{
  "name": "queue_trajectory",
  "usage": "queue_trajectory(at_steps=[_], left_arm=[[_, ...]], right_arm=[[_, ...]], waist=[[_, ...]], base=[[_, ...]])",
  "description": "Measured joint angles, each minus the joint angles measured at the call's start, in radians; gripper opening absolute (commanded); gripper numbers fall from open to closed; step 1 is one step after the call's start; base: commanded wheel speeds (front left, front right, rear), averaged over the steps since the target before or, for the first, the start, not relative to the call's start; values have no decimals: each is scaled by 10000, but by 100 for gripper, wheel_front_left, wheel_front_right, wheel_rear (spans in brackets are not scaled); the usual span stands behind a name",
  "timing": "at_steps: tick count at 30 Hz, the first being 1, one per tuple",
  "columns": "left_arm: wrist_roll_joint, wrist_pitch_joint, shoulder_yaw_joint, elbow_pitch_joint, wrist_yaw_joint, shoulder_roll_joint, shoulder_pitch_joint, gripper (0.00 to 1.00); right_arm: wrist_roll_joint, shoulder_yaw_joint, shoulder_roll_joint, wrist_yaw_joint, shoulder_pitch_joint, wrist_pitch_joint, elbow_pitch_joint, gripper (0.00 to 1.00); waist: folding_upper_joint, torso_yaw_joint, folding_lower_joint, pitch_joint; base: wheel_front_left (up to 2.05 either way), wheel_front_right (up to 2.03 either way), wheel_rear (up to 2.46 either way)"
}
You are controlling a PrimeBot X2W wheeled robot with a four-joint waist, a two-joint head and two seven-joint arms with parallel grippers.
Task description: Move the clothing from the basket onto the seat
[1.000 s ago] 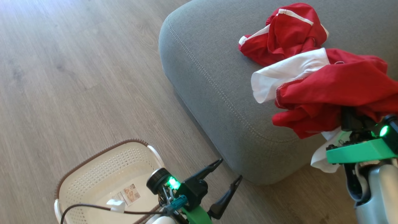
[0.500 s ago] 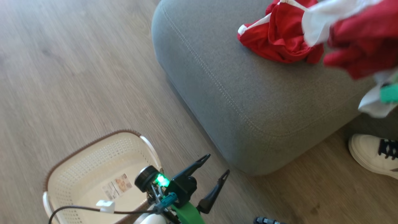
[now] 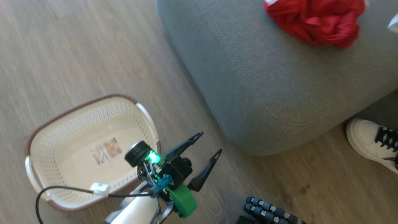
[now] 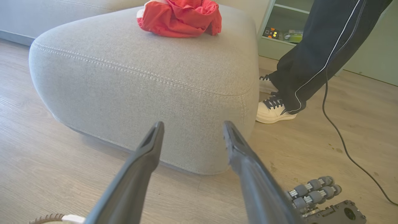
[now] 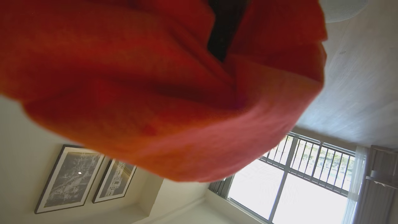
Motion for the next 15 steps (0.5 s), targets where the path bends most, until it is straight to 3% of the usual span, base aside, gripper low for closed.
queue_trajectory(at_steps=[3,15], left_arm=[[226,0,-196,21,0,123,-255,100],[543,0,-341,59,0,194,-686,100]], right_arm=[[-368,-12,-247,6,-568,0,332,0],[-619,-1824,-431,73,-1940,0,3189,0]], waist=[[0,234,1,418],[0,1208,0,1930]], base=[[0,0,0],[0,0,0]])
